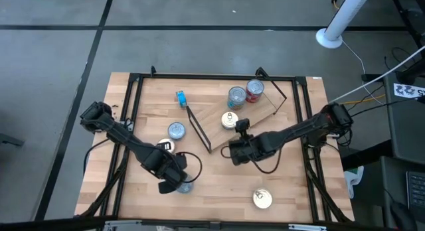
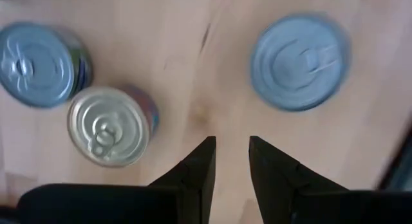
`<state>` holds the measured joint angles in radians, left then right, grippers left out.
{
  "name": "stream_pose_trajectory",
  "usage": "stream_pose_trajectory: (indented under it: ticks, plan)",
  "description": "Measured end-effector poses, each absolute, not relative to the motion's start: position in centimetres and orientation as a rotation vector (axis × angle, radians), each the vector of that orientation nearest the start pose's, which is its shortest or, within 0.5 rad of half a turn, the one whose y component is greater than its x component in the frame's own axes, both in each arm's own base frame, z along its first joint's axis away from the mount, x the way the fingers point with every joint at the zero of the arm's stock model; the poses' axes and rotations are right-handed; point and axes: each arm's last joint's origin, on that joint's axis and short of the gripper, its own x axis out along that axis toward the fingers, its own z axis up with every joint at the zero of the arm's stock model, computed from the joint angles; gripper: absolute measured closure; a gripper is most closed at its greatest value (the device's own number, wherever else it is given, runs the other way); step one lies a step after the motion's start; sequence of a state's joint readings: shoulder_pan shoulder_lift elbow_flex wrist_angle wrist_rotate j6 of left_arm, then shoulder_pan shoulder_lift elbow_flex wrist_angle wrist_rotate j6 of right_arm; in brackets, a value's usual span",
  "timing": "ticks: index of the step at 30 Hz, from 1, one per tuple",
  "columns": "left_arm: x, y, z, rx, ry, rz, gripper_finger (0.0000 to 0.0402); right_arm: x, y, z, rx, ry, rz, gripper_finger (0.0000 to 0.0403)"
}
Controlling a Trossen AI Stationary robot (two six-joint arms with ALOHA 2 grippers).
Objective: Stack canned seafood by type on shelf
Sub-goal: Stack the left blue tuna can on top of the blue tuna can on the shelf
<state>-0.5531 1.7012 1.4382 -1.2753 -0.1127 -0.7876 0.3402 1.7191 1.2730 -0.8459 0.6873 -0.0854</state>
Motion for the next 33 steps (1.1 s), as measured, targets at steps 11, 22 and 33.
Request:
stream_pose_trajectory:
  ticks: [11, 22, 33]
  plan:
    - [24.3, -14.5, 20.9, -0.038, 1.57, 0.411, 0.0314, 31.6, 14.4, 24.3, -0.505, 1.046, 0.053, 0.0097]
    - [23.6, -13.3, 17.7, 0.036, 1.457, 0.531, 0.0314, 32.2, 15.7, 24.6, -0.416, 0.953, 0.181, 0.0097]
    - [23.4, -13.0, 16.2, 0.029, 1.395, 0.543, 0.0314, 32.3, 15.8, 24.6, -0.414, 0.948, 0.182, 0.0097]
